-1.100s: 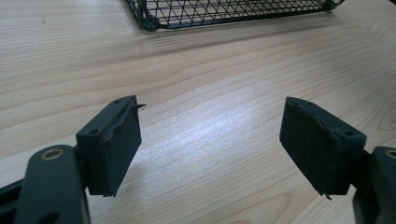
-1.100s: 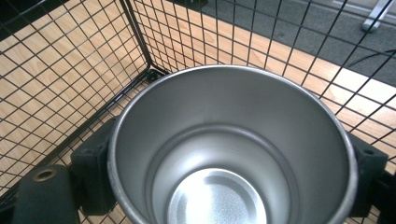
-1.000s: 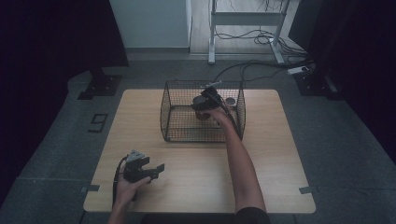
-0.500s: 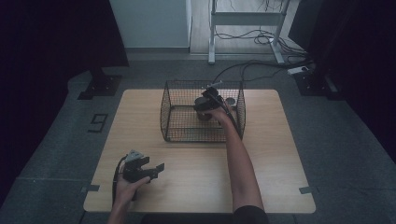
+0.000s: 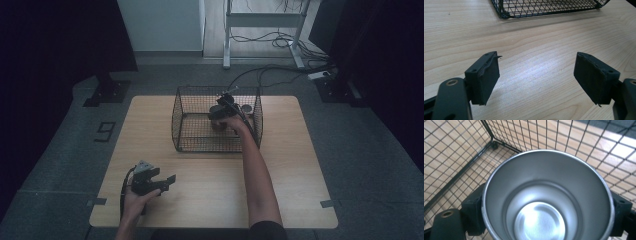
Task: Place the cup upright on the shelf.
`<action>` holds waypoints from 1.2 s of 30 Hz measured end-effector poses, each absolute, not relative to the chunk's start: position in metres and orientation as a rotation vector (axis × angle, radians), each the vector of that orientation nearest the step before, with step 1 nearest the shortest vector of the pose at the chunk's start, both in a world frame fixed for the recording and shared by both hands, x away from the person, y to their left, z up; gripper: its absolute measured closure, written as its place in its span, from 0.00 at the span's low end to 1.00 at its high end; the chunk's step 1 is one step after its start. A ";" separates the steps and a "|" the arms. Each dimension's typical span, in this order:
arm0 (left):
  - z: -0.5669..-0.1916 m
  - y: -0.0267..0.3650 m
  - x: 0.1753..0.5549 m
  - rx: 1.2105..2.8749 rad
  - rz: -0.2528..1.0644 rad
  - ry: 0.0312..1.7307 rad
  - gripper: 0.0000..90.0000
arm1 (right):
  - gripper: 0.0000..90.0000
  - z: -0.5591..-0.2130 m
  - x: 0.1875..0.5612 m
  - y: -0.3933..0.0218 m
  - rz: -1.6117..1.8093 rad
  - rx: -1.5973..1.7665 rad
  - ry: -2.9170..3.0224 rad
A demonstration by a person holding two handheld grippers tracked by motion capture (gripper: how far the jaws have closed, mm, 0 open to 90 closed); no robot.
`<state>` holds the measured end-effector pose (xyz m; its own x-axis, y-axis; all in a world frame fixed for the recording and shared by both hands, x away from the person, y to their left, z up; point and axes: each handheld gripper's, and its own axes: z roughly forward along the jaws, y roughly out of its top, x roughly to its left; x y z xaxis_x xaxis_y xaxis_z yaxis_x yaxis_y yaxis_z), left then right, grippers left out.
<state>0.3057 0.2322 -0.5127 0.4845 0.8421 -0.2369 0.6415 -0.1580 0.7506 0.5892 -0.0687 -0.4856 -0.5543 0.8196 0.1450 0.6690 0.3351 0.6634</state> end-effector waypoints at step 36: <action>-0.510 0.227 0.305 1.895 0.312 1.220 0.23 | 0.13 -0.411 0.516 -0.100 1.176 1.218 2.193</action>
